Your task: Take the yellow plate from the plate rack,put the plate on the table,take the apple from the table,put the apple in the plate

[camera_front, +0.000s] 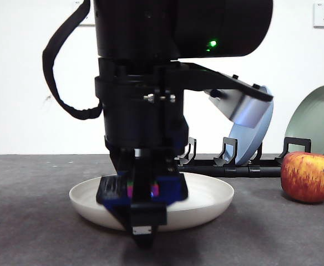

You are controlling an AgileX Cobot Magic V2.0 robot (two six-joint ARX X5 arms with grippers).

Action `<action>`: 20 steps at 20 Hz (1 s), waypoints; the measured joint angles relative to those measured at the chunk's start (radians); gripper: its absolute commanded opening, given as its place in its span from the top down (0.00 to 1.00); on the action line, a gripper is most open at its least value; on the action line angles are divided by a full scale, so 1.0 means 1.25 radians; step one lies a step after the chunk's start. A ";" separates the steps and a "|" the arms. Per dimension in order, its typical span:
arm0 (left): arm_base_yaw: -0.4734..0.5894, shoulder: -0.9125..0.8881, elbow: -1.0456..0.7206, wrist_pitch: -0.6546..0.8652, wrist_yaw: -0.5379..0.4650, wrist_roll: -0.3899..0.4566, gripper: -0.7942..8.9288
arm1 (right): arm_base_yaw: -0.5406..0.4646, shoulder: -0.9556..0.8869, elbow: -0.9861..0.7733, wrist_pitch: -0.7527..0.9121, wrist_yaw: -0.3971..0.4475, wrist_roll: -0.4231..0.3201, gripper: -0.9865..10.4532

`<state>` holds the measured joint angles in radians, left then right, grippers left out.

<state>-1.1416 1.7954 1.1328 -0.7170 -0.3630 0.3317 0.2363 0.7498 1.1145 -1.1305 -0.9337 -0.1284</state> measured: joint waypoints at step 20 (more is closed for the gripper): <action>0.056 -0.287 0.235 -0.080 0.112 -0.196 0.63 | 0.000 0.000 0.000 -0.004 0.008 0.000 0.36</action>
<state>-1.0721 1.4372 1.4261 -0.8165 -0.2230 0.0872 0.2363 0.7502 1.1145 -1.1358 -0.9237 -0.1287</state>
